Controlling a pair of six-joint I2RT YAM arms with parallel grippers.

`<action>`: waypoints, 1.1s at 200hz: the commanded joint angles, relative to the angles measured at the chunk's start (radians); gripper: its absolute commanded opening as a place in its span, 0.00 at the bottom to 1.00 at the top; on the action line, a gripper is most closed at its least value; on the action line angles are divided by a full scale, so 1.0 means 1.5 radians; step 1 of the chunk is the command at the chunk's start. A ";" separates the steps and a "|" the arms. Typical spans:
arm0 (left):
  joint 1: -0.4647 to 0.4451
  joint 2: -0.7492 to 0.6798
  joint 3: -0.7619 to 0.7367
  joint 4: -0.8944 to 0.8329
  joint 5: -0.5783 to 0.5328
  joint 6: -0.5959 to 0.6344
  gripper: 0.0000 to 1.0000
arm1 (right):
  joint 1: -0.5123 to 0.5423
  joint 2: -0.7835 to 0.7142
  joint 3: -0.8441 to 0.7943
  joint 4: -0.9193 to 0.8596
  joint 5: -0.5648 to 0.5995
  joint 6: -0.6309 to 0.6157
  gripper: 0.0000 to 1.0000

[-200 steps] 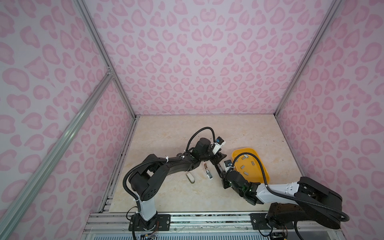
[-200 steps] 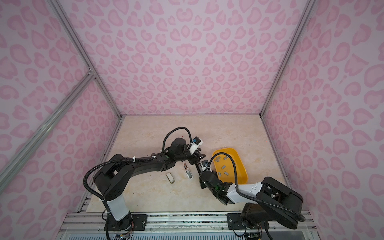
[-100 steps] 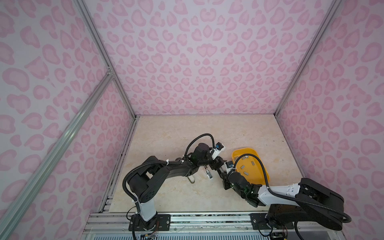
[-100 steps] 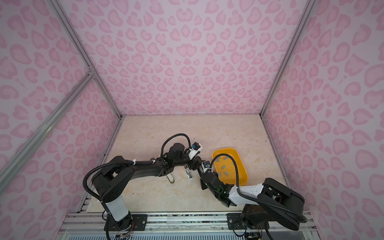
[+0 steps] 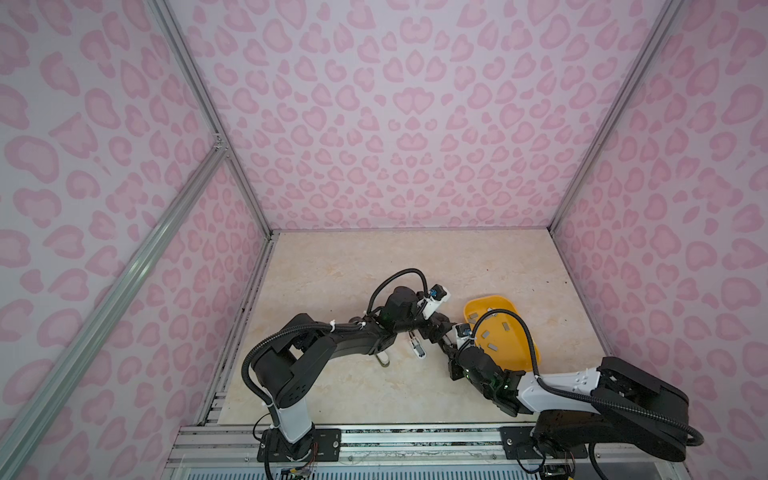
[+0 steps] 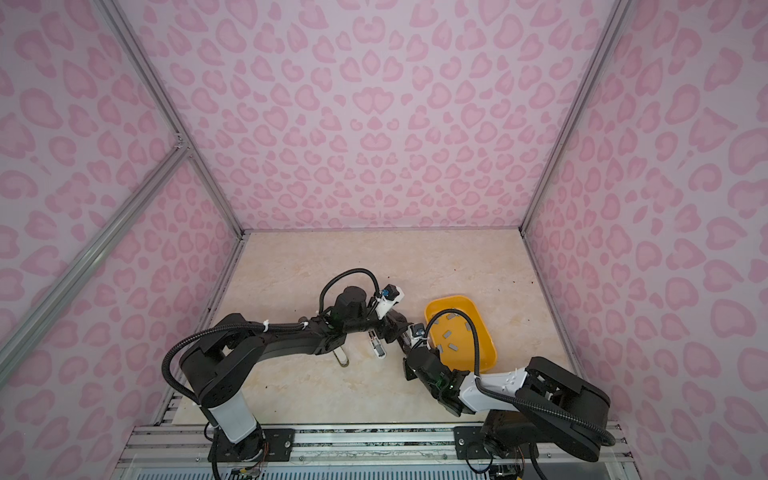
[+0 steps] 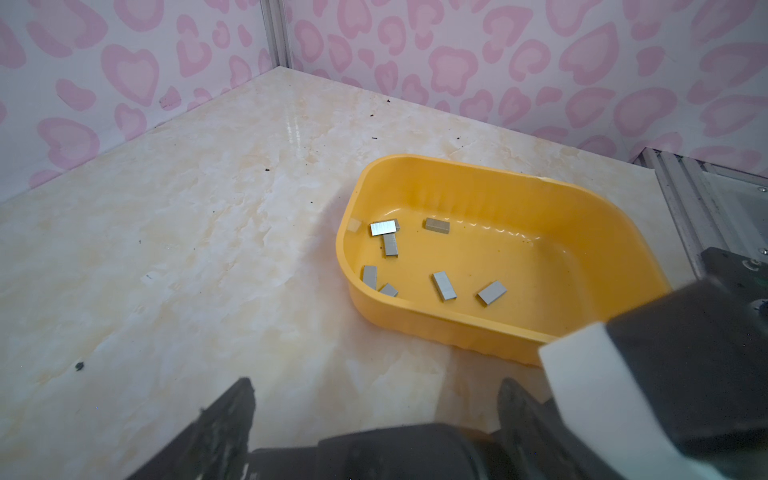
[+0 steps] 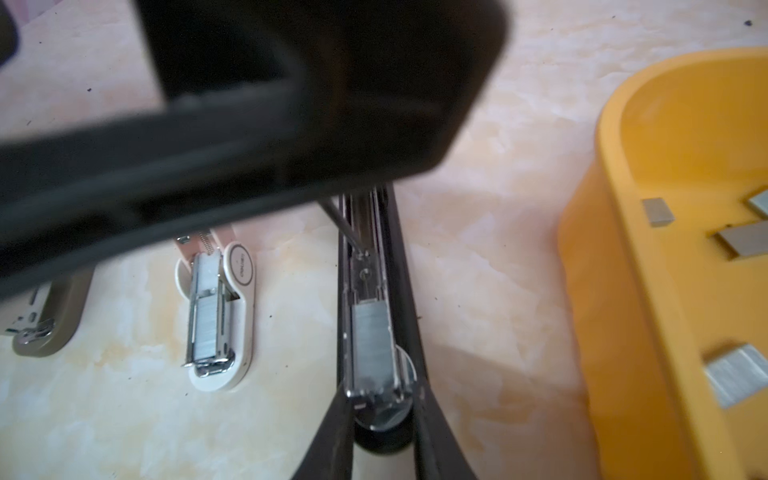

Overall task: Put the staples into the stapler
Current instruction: 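Swing the black stapler's top down with the left gripper while the right holds it, then press the closed black stapler's top with the left gripper while the right holds it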

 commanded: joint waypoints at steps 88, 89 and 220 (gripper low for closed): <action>0.000 -0.013 0.014 0.028 -0.088 -0.039 0.91 | 0.002 -0.087 0.018 -0.078 0.018 -0.006 0.25; 0.000 -0.013 0.015 0.027 -0.093 -0.040 0.91 | 0.002 -0.090 0.018 -0.080 0.018 -0.007 0.25; -0.001 -0.024 -0.011 -0.038 -0.154 -0.053 0.62 | -0.051 -0.040 0.157 -0.181 -0.027 -0.015 0.26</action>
